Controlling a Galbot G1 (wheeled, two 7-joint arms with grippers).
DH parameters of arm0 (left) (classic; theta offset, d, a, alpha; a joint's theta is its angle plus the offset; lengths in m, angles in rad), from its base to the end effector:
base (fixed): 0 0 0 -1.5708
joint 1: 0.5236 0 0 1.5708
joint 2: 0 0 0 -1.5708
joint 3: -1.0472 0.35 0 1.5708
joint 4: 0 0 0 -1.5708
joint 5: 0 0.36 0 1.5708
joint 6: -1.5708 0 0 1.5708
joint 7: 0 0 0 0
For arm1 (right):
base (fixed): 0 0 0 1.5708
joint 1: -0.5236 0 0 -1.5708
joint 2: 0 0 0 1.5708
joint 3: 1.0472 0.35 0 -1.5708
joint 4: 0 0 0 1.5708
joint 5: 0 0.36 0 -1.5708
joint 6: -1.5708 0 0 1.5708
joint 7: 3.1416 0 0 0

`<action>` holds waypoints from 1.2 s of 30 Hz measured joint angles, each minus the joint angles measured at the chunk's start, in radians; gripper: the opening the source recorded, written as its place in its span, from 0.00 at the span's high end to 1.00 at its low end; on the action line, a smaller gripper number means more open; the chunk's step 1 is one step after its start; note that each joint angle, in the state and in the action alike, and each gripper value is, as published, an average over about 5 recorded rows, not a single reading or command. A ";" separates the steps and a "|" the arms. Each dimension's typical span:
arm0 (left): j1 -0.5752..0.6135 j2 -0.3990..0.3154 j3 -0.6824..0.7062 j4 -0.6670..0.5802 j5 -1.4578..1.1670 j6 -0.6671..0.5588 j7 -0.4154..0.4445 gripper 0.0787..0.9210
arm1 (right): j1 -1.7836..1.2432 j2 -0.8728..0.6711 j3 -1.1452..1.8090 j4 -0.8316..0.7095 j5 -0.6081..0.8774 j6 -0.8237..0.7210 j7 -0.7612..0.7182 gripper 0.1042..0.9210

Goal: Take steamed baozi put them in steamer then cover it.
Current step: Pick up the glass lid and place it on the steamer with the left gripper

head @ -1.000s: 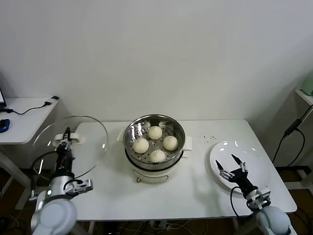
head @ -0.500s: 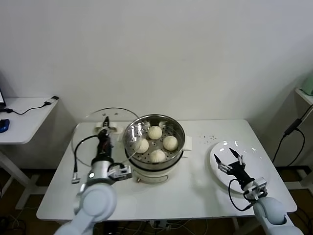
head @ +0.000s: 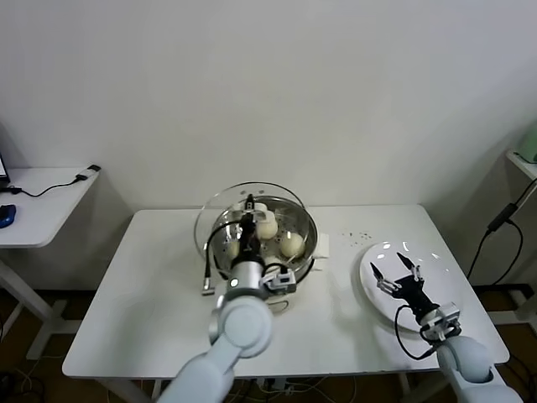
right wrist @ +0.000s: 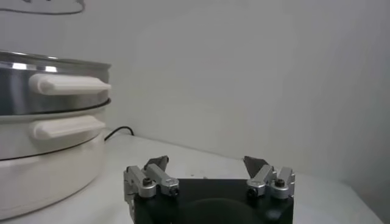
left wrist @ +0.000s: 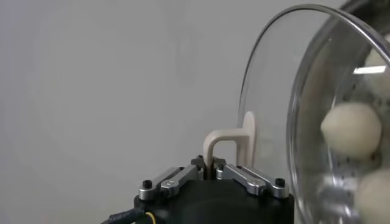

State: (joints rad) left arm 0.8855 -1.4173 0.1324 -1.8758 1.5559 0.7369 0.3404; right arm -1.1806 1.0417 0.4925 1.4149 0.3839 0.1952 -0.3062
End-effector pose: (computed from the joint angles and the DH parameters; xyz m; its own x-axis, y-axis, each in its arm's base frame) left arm 0.3122 -0.1700 -0.2237 -0.9977 -0.0466 -0.0493 -0.0523 0.0662 0.9964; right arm 0.3050 -0.1953 -0.4001 -0.9521 -0.2759 0.1319 -0.2914 0.9494 -0.1176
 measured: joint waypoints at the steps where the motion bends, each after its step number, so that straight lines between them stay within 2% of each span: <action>1: -0.006 -0.013 0.004 0.014 0.003 0.000 -0.001 0.92 | 0.000 0.000 0.001 0.000 0.000 0.000 0.000 0.12; 7: -0.035 -0.070 0.017 0.098 0.014 0.000 -0.013 0.92 | 0.000 0.003 0.009 -0.006 -0.001 0.004 -0.006 0.12; 14: -0.042 -0.102 0.015 0.180 0.021 -0.001 -0.028 0.92 | -0.003 0.010 0.021 -0.014 -0.003 0.008 -0.014 0.12; 36: -0.042 -0.121 -0.017 0.255 0.033 0.000 -0.041 0.92 | -0.004 0.022 0.030 -0.023 -0.020 0.016 -0.028 0.12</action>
State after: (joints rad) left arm 0.8435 -1.5379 0.1155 -1.6207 1.5888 0.7365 0.2999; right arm -1.1846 1.0640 0.5224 1.3919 0.3640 0.2111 -0.3343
